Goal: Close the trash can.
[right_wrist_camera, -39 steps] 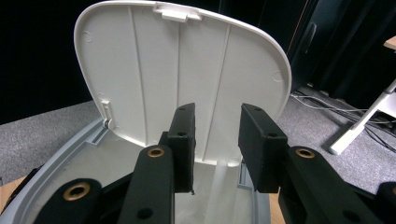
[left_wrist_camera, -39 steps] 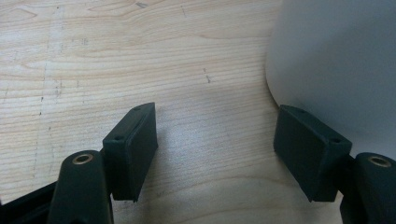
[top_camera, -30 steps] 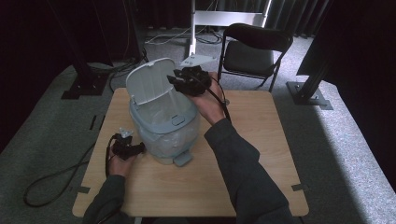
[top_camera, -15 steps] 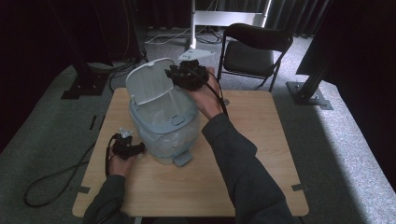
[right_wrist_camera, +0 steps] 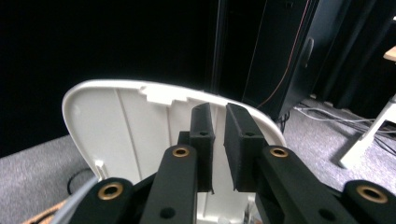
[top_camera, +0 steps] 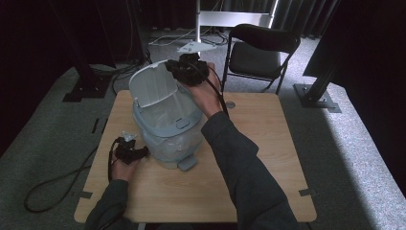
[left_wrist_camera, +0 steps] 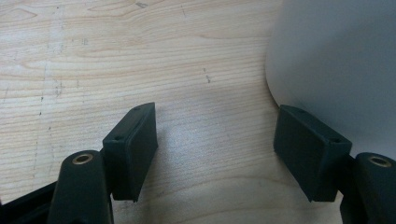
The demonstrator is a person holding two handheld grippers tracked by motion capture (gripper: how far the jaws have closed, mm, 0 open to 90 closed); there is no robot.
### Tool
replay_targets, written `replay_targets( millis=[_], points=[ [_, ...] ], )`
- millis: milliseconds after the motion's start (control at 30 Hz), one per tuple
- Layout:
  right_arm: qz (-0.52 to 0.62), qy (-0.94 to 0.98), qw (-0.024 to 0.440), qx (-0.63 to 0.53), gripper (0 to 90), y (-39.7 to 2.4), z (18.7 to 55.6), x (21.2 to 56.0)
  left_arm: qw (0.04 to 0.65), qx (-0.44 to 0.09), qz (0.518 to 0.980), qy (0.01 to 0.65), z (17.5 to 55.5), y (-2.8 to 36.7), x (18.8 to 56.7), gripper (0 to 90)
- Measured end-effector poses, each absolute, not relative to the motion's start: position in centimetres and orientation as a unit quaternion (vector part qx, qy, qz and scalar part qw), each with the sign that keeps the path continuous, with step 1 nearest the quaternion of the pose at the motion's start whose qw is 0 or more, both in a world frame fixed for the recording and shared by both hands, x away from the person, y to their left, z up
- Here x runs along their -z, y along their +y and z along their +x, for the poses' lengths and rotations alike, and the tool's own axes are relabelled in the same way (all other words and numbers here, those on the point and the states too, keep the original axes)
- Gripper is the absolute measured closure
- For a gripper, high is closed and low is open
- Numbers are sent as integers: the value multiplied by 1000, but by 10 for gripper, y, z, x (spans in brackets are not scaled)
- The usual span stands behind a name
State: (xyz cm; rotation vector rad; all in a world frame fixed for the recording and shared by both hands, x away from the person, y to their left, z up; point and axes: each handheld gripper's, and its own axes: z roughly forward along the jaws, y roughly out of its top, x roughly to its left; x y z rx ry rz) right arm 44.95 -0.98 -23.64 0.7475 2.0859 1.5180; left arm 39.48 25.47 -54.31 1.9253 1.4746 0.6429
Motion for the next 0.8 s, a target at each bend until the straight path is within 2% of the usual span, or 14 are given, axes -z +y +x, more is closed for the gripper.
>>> replay_targets(
  millis=[267,800],
  points=[
    [282,747,225,-558,871,-8,456,227,310,-243,730,558,395,255,543,303],
    [291,759,224,-538,871,11,469,220,311,-243,728,560,395,255,543,303]
  ],
)
